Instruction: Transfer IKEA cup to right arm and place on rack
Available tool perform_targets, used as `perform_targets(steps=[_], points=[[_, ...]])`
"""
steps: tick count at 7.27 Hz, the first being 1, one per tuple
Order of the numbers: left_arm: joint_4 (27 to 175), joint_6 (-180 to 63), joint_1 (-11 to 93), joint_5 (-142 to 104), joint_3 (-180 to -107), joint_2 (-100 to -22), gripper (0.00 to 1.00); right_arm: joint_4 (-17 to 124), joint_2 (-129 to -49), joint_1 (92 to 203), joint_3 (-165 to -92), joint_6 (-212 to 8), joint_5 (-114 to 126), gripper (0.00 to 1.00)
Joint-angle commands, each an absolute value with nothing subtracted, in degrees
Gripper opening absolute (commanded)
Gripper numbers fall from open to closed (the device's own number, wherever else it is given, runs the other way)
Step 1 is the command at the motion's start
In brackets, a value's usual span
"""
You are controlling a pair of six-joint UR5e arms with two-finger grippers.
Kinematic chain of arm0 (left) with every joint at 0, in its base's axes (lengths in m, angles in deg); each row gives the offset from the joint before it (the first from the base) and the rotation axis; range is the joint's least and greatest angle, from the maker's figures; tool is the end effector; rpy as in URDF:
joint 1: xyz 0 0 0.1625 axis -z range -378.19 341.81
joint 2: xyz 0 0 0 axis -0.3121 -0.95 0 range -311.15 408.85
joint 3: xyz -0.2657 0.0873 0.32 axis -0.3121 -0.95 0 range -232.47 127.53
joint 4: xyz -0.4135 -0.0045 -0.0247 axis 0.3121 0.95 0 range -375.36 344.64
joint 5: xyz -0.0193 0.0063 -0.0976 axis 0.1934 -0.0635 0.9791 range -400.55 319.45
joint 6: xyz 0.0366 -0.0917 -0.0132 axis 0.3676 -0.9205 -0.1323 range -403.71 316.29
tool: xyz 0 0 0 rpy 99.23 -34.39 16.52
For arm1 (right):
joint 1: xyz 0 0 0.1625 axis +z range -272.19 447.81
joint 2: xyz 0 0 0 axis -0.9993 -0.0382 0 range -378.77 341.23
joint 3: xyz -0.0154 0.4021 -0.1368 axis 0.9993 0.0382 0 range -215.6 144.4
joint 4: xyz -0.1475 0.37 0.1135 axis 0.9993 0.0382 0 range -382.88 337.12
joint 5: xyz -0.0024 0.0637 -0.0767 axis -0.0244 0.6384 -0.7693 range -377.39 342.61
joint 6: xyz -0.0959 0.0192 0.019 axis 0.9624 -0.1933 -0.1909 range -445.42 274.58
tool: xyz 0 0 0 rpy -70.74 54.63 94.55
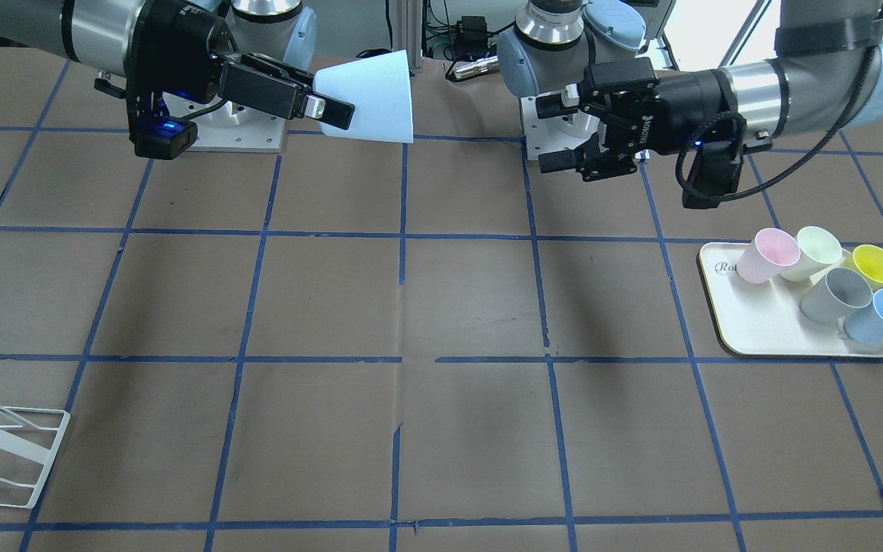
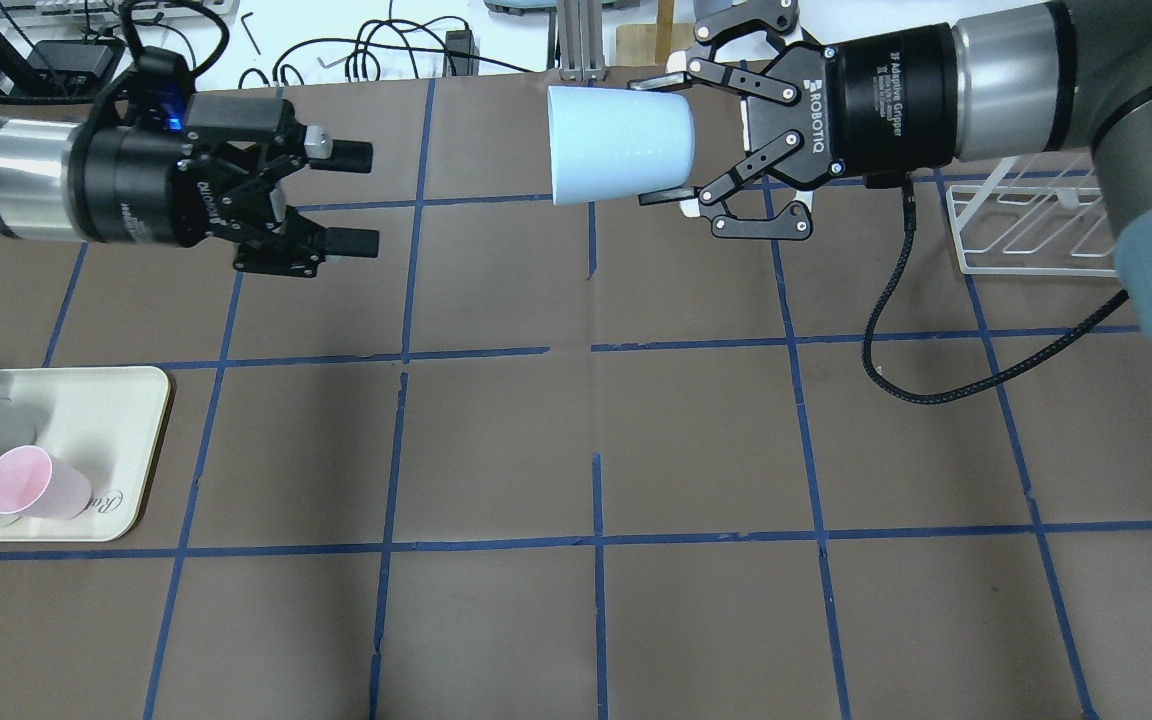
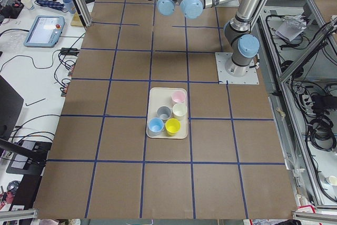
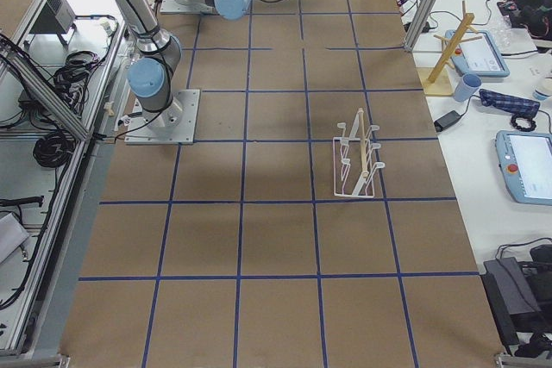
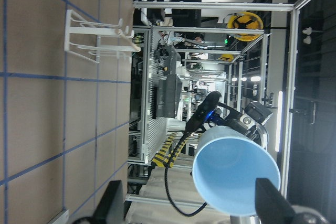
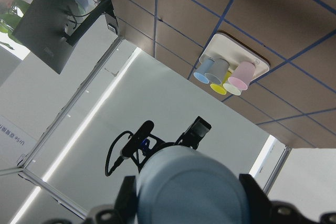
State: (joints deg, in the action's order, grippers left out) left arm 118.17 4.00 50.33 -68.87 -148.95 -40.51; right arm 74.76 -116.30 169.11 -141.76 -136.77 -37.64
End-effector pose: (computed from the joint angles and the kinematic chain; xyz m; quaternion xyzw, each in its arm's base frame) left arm -0.0539 -0.4666 0.4410 0.0315 -0.8084 -0.0307 0.5870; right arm 0.1589 -0.4605 0.4887 0.4147 0.7078 0.2145 0.5301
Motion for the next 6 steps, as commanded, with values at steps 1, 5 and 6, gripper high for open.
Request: perform_targets(steps=[1, 5, 6], points=[[105.94, -11.94, 47.82, -87.39, -146.95, -40.7, 0.92, 79.05, -117.2, 167.62, -141.51, -133.78, -51.6, 0.28], [71.02, -48.38, 70.34, -120.8, -146.95, -44.29, 1.0, 78.55, -119.06, 167.79, -141.87, -117.2, -74.99, 0.06], [69.3, -51.59, 74.93, -128.8, -146.43, -45.27, 1.0, 78.63, -118.97, 167.71, -141.86, -112.02, -80.44, 0.03]])
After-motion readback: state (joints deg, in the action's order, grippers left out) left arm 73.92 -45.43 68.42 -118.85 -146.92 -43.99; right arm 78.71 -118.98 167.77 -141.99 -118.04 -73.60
